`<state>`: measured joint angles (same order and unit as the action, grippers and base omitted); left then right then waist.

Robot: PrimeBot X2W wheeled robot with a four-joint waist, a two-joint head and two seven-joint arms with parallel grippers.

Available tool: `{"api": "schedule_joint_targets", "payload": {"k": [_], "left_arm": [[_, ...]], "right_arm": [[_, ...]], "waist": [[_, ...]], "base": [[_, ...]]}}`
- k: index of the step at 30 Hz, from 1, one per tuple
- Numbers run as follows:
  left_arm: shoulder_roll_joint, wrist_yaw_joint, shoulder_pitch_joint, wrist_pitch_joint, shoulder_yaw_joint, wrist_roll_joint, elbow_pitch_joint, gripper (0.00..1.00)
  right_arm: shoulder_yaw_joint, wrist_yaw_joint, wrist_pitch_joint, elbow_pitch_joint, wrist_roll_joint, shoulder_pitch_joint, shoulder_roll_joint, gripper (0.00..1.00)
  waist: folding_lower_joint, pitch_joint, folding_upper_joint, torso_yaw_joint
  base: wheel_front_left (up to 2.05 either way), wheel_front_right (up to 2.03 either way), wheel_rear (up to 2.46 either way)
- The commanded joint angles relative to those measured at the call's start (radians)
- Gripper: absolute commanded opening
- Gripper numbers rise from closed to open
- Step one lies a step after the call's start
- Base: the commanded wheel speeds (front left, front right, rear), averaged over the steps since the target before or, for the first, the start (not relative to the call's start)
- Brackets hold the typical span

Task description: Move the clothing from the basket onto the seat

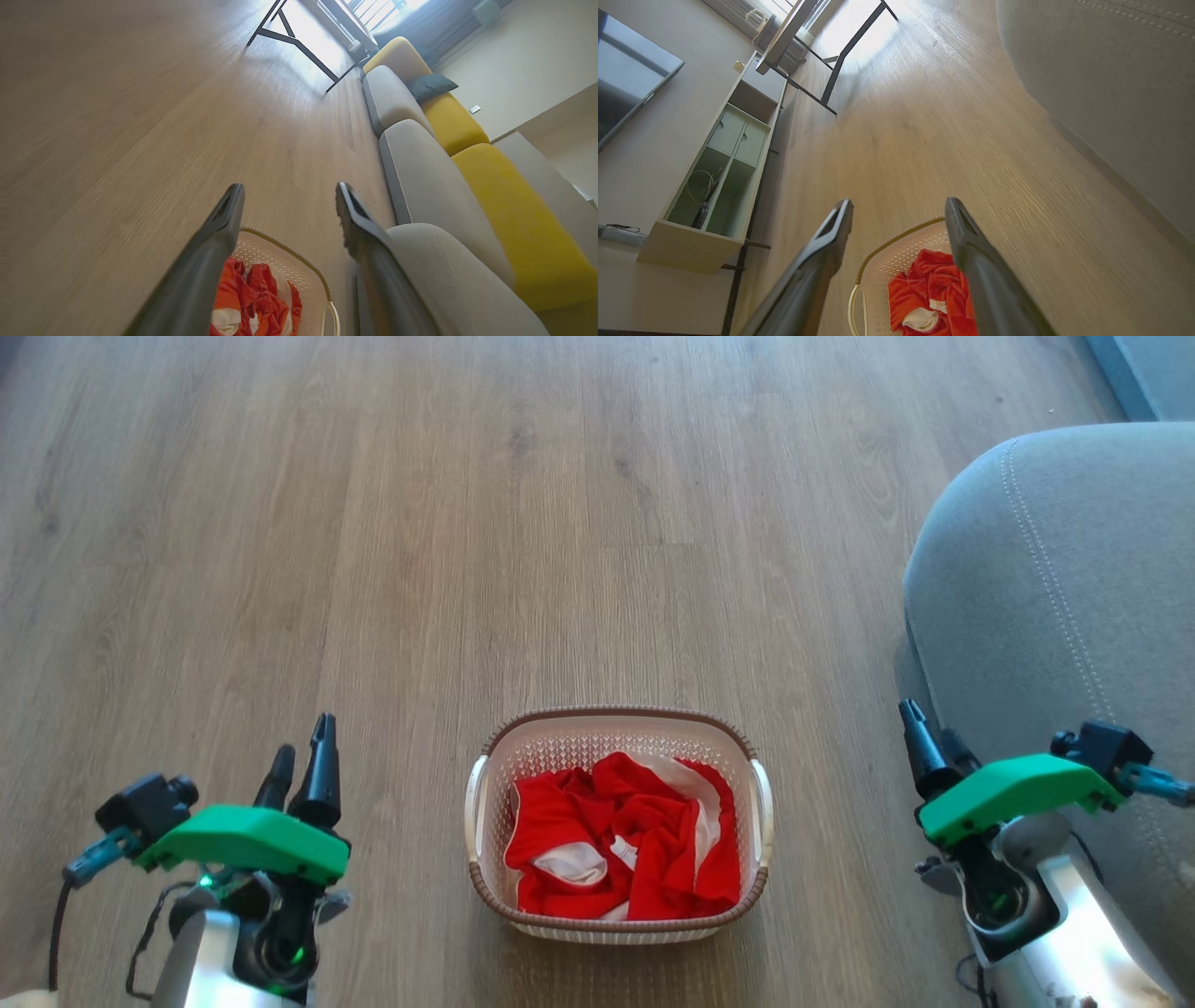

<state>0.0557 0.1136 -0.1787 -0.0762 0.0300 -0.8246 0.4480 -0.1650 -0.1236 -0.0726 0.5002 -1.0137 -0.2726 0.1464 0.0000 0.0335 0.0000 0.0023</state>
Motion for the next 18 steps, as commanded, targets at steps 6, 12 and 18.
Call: {"api": "schedule_joint_targets", "payload": {"k": [6, 12, 18], "left_arm": [[0.026, -0.01, -0.074, -0.026, -0.005, 0.103, -0.017, 1.0], [0.03, -0.01, -0.094, -0.044, 0.001, 0.181, -0.004, 1.0], [0.032, -0.011, -0.114, -0.061, 0.007, 0.258, 0.008, 1.0]], "right_arm": [[-0.03, -0.004, -0.03, -0.001, 0.093, -0.089, 0.025, 1.0], [-0.052, -0.004, -0.047, 0.018, 0.161, -0.115, 0.033, 1.0], [-0.081, -0.005, -0.065, 0.041, 0.224, -0.143, 0.043, 1.0]], "waist": [[0.0, -0.001, 0.0, -0.001], [0.0, 0.001, 0.0, -0.001], [0.0, 0.002, 0.0, 0.001]], "base": [[0.0, 0.0, 0.0], [0.0, 0.0, 0.0], [0.0, 0.0, 0.0]]}}
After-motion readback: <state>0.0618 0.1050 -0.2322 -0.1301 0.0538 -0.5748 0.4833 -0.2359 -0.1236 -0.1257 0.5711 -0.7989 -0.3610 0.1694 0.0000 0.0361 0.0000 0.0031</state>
